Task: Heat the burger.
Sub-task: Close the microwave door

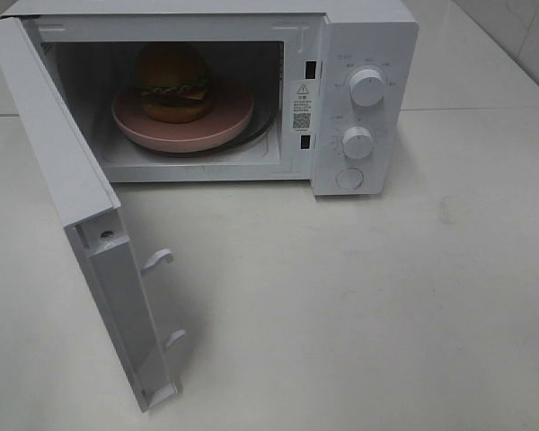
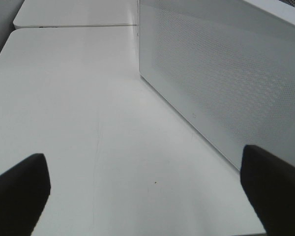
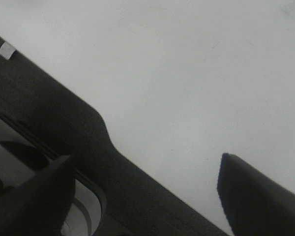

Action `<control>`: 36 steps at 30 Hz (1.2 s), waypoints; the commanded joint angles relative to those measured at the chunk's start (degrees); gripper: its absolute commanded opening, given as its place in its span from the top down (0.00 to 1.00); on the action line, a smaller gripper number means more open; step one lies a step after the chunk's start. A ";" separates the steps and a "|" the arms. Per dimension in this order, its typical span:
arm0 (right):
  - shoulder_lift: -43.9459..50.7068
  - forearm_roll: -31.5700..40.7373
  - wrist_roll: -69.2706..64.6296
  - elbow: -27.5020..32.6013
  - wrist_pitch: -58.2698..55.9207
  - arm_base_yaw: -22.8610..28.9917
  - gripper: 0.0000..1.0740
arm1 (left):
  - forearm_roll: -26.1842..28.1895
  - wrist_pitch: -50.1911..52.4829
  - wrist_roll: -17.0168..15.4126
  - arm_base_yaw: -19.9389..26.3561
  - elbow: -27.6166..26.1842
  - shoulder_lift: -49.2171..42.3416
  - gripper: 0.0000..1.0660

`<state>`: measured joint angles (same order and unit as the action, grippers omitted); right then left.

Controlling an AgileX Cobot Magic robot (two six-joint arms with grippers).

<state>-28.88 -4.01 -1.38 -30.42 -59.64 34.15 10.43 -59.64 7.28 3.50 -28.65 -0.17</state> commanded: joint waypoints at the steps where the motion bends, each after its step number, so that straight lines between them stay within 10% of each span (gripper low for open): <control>1: 3.32 0.00 -0.92 0.97 0.57 -5.21 0.29 | 0.06 0.11 -0.17 -0.11 0.17 0.11 0.06; 20: 28.82 0.17 -3.67 0.97 0.40 -33.63 0.29 | 0.06 0.11 -0.17 -0.11 0.17 0.11 0.06; 36: 30.71 0.23 -3.67 1.32 0.23 -35.52 0.29 | 0.06 0.11 -0.23 -0.11 0.17 0.11 0.06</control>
<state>0.23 -4.01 -4.58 -29.05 -59.82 -1.03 10.43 -59.64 7.28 3.50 -28.65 -0.17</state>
